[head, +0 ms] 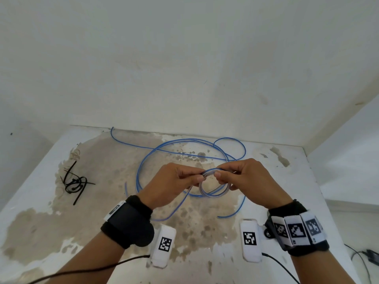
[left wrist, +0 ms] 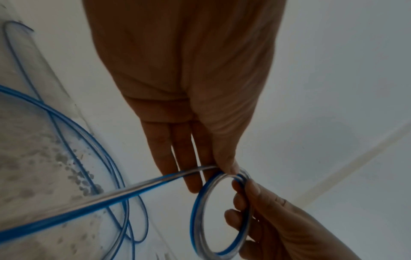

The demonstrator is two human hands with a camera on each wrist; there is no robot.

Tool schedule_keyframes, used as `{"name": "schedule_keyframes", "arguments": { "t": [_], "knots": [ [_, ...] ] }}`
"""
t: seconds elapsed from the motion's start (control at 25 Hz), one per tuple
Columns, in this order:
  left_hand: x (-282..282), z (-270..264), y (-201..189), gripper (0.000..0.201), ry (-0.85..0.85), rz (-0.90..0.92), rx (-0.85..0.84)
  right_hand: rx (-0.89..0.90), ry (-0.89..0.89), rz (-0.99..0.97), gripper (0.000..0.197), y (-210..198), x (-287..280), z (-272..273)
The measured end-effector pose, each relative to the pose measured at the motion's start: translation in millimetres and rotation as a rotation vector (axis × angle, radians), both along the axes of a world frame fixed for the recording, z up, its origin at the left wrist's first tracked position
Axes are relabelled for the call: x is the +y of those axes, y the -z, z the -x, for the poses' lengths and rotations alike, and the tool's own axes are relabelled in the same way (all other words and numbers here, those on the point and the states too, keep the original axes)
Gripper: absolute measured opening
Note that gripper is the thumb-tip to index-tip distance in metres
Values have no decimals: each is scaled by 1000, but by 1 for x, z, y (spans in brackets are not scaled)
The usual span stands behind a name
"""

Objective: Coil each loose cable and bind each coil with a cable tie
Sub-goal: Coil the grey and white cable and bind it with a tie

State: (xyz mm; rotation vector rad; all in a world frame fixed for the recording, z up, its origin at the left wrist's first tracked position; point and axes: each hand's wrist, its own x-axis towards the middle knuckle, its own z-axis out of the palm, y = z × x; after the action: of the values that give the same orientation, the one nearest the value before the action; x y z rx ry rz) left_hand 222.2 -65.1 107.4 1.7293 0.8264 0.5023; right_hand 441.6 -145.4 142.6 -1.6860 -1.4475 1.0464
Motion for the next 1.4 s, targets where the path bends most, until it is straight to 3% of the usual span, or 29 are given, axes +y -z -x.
{"name": "schedule_keyframes", "arguments": {
  "t": [0.16, 0.36, 0.64, 0.84, 1.0, 1.16, 1.4],
  "knots": [
    [3, -3, -6, 18, -13, -67, 24, 73, 20, 9, 8, 0, 5, -1],
    [6, -5, -15, 14, 24, 26, 54, 164, -5, 48, 10, 0, 11, 1],
    [14, -10, -34, 21, 31, 270, -61, 333, 51, 85, 14, -4, 19, -3],
    [21, -9, -36, 18, -6, 250, -33, 429, 73, 110, 36, -1, 19, 4],
    [19, -10, -37, 18, 9, 254, -8, 374, 133, 63, 19, 3, 23, 11],
    [22, -9, -37, 27, 26, 298, -38, 407, 185, 45, 20, 4, 26, 15],
    [32, -6, -39, 20, -38, 326, -51, 475, 177, 72, 16, 2, 27, 12]
  ]
}}
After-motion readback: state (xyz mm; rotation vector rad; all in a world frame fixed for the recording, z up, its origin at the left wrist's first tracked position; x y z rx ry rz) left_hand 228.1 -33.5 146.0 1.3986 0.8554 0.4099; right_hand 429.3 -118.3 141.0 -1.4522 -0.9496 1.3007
